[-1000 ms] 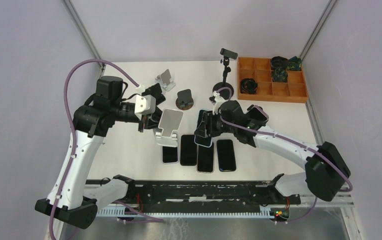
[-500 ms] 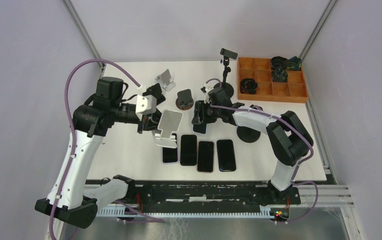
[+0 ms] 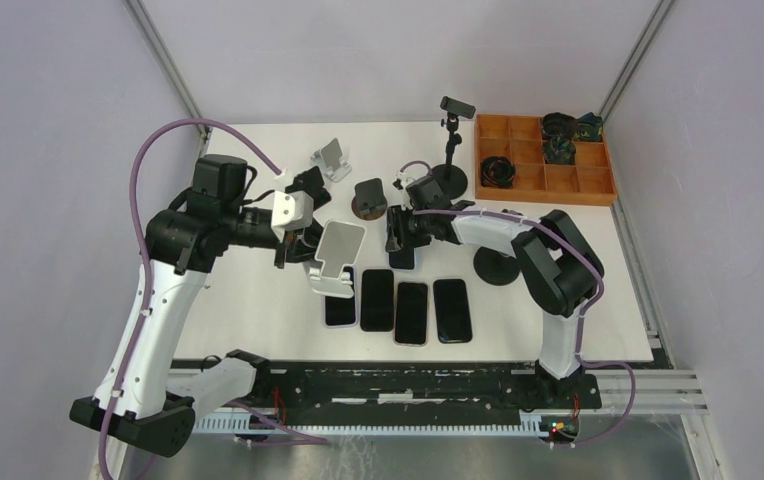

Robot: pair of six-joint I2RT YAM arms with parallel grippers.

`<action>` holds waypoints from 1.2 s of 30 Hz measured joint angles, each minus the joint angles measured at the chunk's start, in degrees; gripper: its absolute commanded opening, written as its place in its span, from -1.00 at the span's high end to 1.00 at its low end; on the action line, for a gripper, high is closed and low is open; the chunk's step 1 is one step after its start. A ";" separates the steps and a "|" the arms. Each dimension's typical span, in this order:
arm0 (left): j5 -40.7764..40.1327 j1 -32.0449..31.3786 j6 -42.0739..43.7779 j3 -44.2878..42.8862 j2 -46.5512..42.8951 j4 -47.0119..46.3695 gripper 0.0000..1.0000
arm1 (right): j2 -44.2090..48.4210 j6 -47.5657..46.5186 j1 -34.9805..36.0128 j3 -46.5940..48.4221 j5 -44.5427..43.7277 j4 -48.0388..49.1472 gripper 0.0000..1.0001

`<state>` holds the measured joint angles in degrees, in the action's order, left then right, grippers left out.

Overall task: Remove the phone from the phone stand
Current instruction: Place the phone at the center of the board.

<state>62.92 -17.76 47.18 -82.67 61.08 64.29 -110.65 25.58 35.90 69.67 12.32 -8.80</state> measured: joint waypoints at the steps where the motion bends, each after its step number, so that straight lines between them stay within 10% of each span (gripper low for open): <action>1: 0.00 0.00 0.07 0.00 0.00 0.00 0.96 | -0.07 -0.20 0.11 0.31 -0.39 -0.46 -0.41; 3: 0.00 0.00 0.35 0.00 0.00 0.00 0.96 | -0.11 -1.16 0.33 0.61 -2.36 -1.27 -0.95; 22: 0.17 0.00 0.76 0.00 0.28 -0.07 0.96 | 11.21 -4.44 0.04 -0.70 -15.43 -6.62 -0.96; 36: 1.31 0.00 3.78 5.51 0.26 -2.01 0.96 | 55.23 7.65 4.50 -23.63 18.47 16.94 -0.87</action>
<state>64.23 -17.76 50.96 -77.17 61.34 62.28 -55.42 33.23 40.40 46.04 30.79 8.14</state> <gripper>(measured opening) 0.232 0.950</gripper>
